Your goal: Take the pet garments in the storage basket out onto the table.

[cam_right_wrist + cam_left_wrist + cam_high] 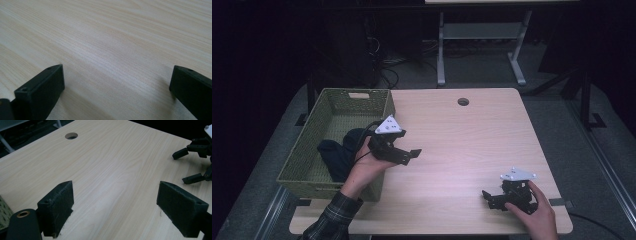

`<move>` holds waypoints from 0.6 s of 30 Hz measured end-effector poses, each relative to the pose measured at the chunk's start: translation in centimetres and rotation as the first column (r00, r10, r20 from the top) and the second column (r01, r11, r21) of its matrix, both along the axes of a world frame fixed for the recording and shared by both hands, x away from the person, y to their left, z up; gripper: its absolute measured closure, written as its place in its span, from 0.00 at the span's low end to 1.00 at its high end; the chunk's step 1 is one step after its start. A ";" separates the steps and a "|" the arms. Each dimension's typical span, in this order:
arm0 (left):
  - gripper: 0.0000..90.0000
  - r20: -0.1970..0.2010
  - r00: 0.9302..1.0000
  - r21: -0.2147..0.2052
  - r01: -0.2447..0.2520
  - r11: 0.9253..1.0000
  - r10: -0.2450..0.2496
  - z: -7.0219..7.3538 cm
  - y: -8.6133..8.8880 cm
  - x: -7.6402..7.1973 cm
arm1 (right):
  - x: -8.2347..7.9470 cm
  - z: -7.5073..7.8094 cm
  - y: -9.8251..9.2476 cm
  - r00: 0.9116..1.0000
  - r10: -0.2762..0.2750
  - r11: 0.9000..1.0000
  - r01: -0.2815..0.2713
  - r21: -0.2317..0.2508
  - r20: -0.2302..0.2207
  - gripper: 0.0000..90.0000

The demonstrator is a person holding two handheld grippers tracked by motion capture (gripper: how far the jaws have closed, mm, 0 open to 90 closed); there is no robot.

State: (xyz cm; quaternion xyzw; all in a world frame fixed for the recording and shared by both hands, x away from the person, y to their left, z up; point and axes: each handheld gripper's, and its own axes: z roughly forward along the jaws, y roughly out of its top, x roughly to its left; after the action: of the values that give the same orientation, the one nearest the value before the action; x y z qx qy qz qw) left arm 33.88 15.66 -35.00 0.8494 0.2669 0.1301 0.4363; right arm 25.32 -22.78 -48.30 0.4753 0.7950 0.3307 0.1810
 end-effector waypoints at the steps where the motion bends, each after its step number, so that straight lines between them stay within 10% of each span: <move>1: 0.15 -0.003 1.000 0.000 -0.009 1.000 0.009 0.1 0.4 0.0 | 0.0 0.0 0.0 1.000 -0.002 1.000 0.002 0.001 -0.001 0.00; 18: 0.15 -0.013 0.998 0.004 -0.065 0.998 0.065 0.9 4.3 0.4 | 0.0 0.0 0.0 1.000 -0.002 1.000 0.002 0.002 -0.001 0.00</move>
State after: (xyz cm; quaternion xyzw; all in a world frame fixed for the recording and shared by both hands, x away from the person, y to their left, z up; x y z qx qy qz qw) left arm 34.30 20.00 -34.11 0.8418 0.2970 0.1390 0.4287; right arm 25.31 -22.76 -48.30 0.4765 0.7942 0.3310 0.1805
